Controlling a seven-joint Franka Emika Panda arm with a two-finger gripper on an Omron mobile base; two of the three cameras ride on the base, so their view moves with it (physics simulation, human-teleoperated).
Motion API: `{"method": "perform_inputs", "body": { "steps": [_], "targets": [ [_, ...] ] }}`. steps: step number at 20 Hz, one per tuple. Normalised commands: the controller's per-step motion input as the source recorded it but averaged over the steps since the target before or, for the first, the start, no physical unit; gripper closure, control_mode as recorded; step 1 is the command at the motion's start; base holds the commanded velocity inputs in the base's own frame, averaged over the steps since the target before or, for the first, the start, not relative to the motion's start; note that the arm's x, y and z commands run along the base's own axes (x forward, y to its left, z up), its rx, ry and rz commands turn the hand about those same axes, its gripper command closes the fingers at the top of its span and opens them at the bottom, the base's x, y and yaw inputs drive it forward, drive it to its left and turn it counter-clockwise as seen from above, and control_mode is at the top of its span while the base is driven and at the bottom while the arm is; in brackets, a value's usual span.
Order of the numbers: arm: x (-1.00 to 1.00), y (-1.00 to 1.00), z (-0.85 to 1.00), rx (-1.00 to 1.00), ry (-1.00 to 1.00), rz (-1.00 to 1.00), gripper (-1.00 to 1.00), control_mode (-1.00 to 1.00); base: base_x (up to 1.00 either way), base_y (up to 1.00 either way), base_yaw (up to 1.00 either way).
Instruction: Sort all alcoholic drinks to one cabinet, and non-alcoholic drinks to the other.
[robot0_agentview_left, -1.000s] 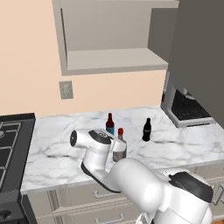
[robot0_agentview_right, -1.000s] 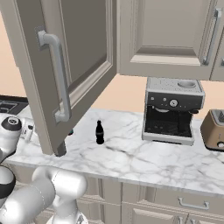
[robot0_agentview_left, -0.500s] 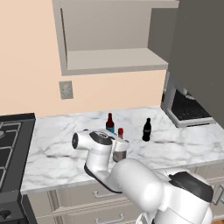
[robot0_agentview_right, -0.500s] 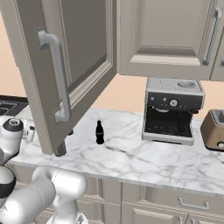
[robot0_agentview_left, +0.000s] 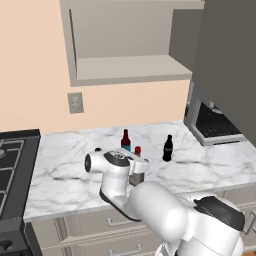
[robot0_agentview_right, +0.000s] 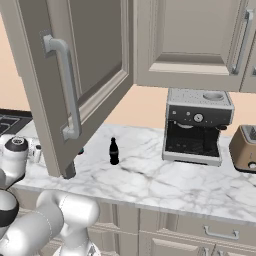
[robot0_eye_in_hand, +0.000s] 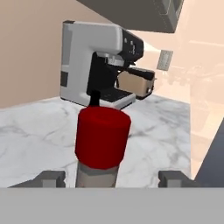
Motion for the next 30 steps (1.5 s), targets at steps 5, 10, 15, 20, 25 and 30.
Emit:
{"method": "perform_inputs", "body": {
  "steps": [5,10,15,20,25,30],
  "targets": [
    [0.00,-0.01,0.09,-0.04,0.00,0.00,1.00,-1.00,0.00,0.00,0.00],
    [-0.04,-0.01,0.55,-0.01,0.00,0.01,1.00,-1.00,0.00,0.00,0.00],
    [-0.08,0.00,0.96,0.00,-0.06,0.14,1.00,-1.00,0.00,0.00,0.00],
    [-0.04,0.00,1.00,0.01,-0.07,0.29,1.00,-1.00,0.00,0.00,0.00],
    [-0.03,-0.06,1.00,0.00,-0.04,0.37,1.00,-1.00,0.00,0.00,0.00],
    [0.00,-0.02,0.94,0.00,0.00,0.29,1.00,-1.00,0.00,0.00,0.00]
  ]
}}
